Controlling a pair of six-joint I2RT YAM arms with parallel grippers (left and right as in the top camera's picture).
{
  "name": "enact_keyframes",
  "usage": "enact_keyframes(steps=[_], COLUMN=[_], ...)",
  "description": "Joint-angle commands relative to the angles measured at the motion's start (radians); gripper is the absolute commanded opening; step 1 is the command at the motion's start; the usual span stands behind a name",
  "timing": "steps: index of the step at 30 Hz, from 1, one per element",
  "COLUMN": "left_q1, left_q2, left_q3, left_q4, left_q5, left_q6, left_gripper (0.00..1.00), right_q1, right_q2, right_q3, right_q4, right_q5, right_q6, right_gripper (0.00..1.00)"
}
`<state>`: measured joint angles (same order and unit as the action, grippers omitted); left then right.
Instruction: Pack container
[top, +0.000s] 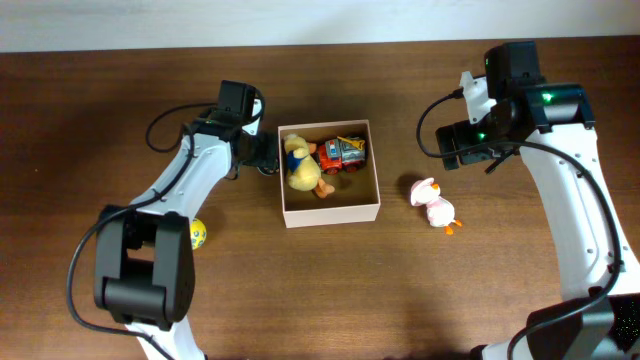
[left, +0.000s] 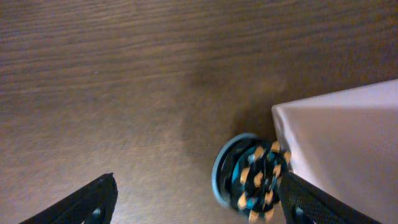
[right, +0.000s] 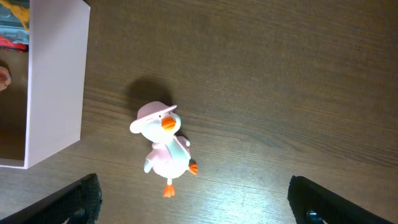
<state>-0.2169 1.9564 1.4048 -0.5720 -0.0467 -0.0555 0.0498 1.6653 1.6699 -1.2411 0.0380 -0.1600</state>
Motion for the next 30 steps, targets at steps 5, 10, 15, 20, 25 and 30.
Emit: enact_keyframes(steps=[5,10,15,20,25,30], left_q1=[0.003,0.003,0.003,0.001,0.001,0.001], left_q2=[0.026,0.026,0.026,0.048,0.094,0.107], left_q3=[0.016,0.016,0.016,0.016,0.016,0.016], left_q4=[0.026,0.036,0.035,0.036,0.033,0.036], left_q5=[0.082,0.115,0.116,0.137,0.141,0.141], left_q6=[-0.030,-0.030,-0.030,-0.031,-0.031,-0.031], left_gripper=[0.86,0.85,0.85,0.85,0.85,0.85], right_q1=[-0.005,-0.005,-0.005,-0.005,-0.005,-0.005], right_q2=[-0.004,-0.004,-0.004,-0.004,-0.004,-0.004], right_q3=[0.010,0.010,0.010,0.010,0.010,0.010], right_q4=[0.000,0.000,0.000,0.000,0.000,0.000], right_q5=[0.012,0.012,0.012,0.012,0.012,0.012], right_q6=[0.008,0.008,0.008,0.008,0.008,0.008], right_gripper=[0.99,0.99,0.99,0.99,0.99,0.99])
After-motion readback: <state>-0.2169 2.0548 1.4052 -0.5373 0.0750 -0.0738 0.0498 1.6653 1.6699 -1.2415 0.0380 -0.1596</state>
